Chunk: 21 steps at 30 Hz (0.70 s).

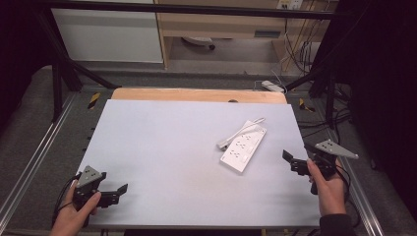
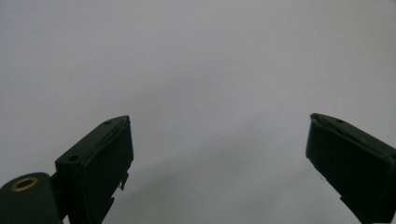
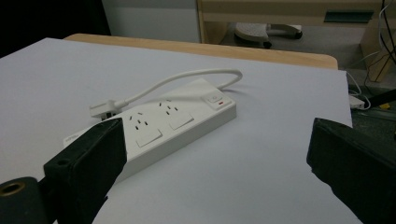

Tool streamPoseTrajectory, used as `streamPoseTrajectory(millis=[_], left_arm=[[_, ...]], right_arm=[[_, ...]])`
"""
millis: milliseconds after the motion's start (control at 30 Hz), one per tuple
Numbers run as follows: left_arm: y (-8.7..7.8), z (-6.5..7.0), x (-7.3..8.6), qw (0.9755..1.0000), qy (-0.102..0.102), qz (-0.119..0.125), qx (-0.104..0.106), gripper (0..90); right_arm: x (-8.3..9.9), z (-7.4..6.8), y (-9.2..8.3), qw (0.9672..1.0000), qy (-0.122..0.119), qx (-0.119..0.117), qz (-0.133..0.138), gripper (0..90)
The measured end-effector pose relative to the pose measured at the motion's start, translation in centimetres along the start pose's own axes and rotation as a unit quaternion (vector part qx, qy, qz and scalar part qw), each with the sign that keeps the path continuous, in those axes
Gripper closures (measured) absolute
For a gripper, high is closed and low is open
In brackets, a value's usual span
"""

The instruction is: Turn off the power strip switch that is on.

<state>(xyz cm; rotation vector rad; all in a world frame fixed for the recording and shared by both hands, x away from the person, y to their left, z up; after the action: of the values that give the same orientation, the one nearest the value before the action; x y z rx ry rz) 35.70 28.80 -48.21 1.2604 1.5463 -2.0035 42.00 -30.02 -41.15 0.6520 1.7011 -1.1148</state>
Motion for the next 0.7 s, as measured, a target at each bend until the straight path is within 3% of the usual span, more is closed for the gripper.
streamPoseTrajectory(millis=[700], left_arm=[[0.0,0.0,0.0,1.0000,0.002,0.000,0.000,7.7]], right_arm=[[2.8,0.1,0.0,0.9999,0.007,-0.002,-0.010,4.8]])
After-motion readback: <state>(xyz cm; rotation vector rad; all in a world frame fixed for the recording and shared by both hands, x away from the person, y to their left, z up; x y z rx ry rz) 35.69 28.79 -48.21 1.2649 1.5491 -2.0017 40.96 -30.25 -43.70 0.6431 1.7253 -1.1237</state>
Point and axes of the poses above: each handheld gripper's, and its own axes: y roughly forward along the jaws, x roughly out of its underside, z roughly to its right, the point moved 7 cm from there along y, roughly forward along the jaws, and after that the axes turned 2 degrees about -x, right-handed, at the moved point
